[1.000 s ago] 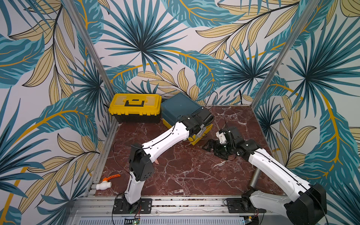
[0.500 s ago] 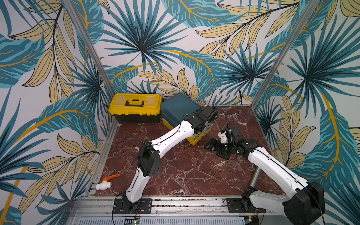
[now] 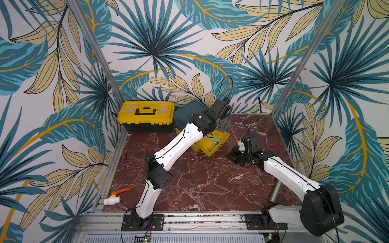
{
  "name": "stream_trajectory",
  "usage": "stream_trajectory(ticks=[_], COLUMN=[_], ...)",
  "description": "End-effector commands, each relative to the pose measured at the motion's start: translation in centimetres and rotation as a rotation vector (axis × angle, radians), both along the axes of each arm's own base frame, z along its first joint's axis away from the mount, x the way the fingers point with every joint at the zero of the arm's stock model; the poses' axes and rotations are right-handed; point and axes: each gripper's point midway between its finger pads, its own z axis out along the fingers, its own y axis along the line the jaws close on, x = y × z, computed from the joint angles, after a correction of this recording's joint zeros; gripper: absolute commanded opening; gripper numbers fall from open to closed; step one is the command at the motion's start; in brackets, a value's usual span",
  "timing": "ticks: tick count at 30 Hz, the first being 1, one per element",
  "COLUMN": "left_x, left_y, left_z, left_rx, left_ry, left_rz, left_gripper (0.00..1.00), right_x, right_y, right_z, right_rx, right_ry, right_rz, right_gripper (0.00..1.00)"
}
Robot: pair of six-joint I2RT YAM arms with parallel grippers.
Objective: Place the fruit knives into the drawer by color
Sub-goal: Place the fruit knife in the drawer, then close the drawer in the storage box.
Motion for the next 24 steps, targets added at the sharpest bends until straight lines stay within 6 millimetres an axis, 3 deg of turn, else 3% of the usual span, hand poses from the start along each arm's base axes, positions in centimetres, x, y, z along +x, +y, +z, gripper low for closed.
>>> stream_trajectory(ticks=[1, 5, 12, 20, 24], left_x=[1.8, 3.8, 5.9, 6.0, 5.7], left_y=[6.1, 9.9, 13.0, 13.2, 13.3], left_z=[0.1, -0.8, -4.5, -10.2, -11.9], left_rx=[-0.029, -0.113, -0.128, -0.122, -0.111], left_ry=[0.066, 0.140, 0.255, 0.386, 0.423], left_rz=[0.180, 0.268, 0.323, 0.323, 0.325], left_gripper=[0.69, 0.00, 0.00, 0.00, 0.00], right_x=[2.8, 4.4, 6.1, 8.5, 9.8], right_y=[1.1, 0.3, 1.3, 2.4, 2.9], right_z=[1.2, 0.9, -0.4, -0.4, -0.2], right_rx=[0.113, 0.128, 0.175, 0.214, 0.245], right_ry=[-0.062, -0.070, -0.031, -0.047, -0.061], right_rz=[-0.058, -0.118, -0.106, -0.099, -0.105], right_gripper=[0.00, 0.00, 0.00, 0.00, 0.00])
